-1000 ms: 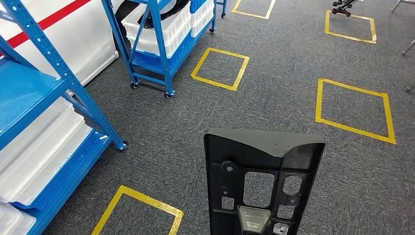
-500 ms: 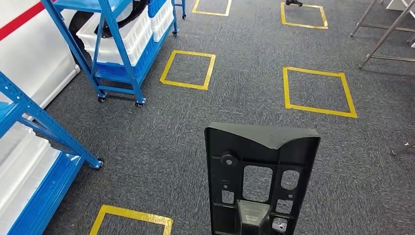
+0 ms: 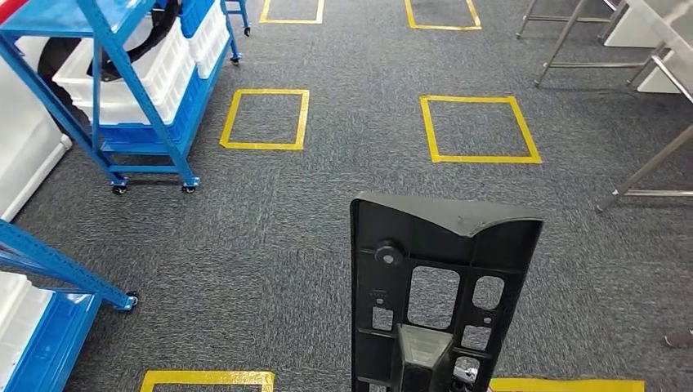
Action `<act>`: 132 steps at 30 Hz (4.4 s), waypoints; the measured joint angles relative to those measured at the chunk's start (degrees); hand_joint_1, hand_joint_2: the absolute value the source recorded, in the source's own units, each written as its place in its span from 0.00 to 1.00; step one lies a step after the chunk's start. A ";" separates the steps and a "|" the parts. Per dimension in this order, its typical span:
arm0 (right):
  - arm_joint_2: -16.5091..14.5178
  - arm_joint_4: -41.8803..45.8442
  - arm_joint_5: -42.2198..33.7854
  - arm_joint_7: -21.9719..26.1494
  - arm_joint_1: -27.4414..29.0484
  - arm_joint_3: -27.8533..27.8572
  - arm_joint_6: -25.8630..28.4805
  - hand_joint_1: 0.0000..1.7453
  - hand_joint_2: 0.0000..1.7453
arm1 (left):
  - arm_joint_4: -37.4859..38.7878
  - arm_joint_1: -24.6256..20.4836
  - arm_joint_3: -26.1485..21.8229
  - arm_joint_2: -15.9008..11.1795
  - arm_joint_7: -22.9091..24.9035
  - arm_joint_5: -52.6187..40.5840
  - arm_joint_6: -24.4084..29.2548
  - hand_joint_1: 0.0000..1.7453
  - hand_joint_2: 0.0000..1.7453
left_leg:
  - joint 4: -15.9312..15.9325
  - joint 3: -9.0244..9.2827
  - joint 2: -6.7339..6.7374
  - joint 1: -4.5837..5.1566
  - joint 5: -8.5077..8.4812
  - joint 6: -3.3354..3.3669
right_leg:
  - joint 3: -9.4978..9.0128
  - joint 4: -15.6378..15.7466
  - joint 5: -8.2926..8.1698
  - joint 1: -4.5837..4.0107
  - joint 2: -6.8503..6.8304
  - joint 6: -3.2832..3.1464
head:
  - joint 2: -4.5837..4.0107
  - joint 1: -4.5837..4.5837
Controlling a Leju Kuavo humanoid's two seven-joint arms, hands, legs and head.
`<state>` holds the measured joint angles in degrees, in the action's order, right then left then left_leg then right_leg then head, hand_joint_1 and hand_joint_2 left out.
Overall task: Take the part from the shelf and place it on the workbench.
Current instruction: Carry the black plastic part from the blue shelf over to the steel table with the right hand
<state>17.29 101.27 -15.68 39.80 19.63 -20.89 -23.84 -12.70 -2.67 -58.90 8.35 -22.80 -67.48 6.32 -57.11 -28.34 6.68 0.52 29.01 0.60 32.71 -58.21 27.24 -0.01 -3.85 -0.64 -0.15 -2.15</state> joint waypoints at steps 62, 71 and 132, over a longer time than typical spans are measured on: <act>-2.93 1.02 55.22 -14.33 0.68 0.01 59.00 1.00 1.00 | -0.09 -0.06 -3.02 -0.05 -0.21 -2.30 -0.70 0.00 0.00 | -0.01 0.27 0.31 -0.50 0.58 -0.82 | 0.10 0.12 -0.11 0.05 1.04 -0.05 | 0.00 0.00; -2.93 0.74 65.51 -23.94 0.80 0.19 63.07 1.00 1.00 | -0.10 0.35 -3.83 -0.23 0.09 -3.62 -0.95 0.00 0.00 | -13.58 -6.90 -6.64 -0.93 4.42 -2.08 | -0.45 0.43 -0.33 0.56 7.47 -1.13 | 0.00 -0.02; -7.42 -1.89 80.19 -37.36 -2.57 7.62 55.84 1.00 1.00 | -0.13 -0.20 -5.74 -1.16 0.49 -7.46 -2.73 0.00 0.00 | -13.77 -7.19 -6.35 -1.46 5.23 -1.87 | 0.18 0.51 -0.94 1.06 6.87 -0.37 | 0.00 -0.02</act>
<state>9.88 99.38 64.51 2.44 17.05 -13.27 32.00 -12.83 -2.87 -64.64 7.19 -22.31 -74.94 3.58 -70.88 -35.53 0.34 -0.95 34.24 -1.28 32.89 -57.69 26.30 1.05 3.01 -1.01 -0.15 -2.16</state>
